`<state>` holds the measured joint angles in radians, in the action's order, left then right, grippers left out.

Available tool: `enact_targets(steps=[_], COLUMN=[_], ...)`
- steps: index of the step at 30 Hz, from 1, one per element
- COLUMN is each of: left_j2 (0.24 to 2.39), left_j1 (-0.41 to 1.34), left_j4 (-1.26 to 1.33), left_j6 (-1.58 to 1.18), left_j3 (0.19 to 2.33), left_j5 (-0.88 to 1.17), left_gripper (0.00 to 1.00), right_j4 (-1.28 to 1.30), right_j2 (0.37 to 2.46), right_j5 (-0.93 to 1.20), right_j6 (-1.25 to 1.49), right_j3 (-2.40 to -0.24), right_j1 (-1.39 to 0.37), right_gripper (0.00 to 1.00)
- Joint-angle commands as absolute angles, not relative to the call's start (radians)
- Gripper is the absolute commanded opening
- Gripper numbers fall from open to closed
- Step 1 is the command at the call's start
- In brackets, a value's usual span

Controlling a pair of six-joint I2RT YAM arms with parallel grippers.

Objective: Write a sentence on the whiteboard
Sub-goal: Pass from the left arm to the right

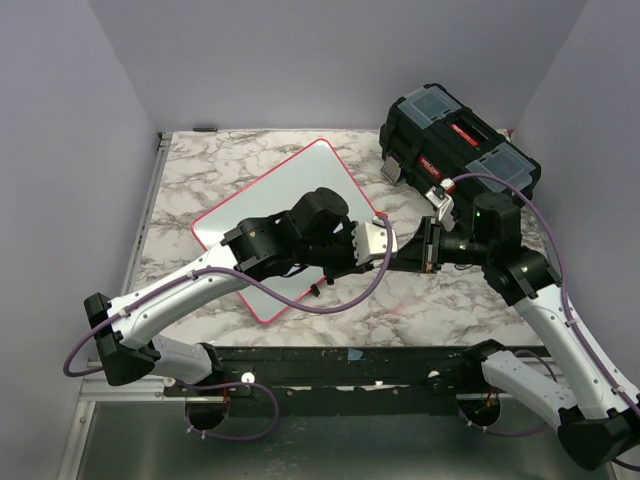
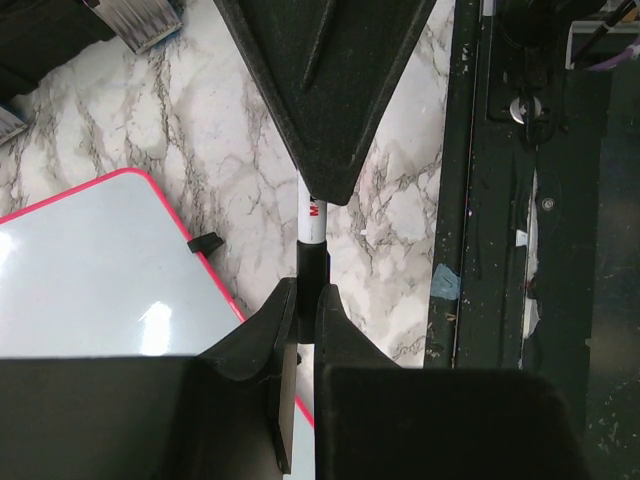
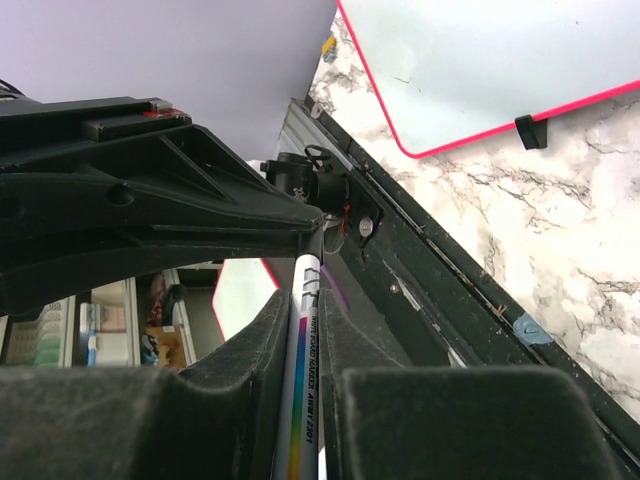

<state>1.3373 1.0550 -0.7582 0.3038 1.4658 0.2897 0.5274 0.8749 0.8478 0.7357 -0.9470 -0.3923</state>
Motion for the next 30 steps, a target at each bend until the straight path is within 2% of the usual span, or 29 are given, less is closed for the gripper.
enact_targets(steps=[1,11,13,16,19,25,30], left_j2=[1.352,1.322,1.316,1.311,1.310,1.313,1.316], left_j1=[1.063,1.063,1.063,1.063,1.063,1.062,1.063], left_j4=[-0.686,-0.675,-0.679,-0.681,-0.681,-0.678,-0.673], left_j6=[0.332,0.327,0.324,0.318,0.316,0.312,0.310], left_j3=[1.504,1.463,1.458,1.452,1.447,1.445,1.444], left_j5=[0.340,0.328,0.338,0.348,0.351,0.357,0.354], left_gripper=[0.00,0.00,0.00,0.00,0.00,0.00,0.00], right_j4=[0.508,0.476,0.470,0.456,0.449,0.454,0.455], right_j2=[0.874,0.868,0.864,0.867,0.868,0.867,0.865], right_j5=[0.876,0.868,0.856,0.852,0.859,0.864,0.865], right_j6=[0.736,0.745,0.753,0.764,0.768,0.767,0.767], right_j3=[-0.933,-0.917,-0.916,-0.915,-0.915,-0.914,-0.911], right_j1=[-0.403,-0.403,-0.403,-0.403,-0.403,-0.403,-0.403], right_gripper=[0.15,0.10,0.15,0.31,0.41,0.41,0.36])
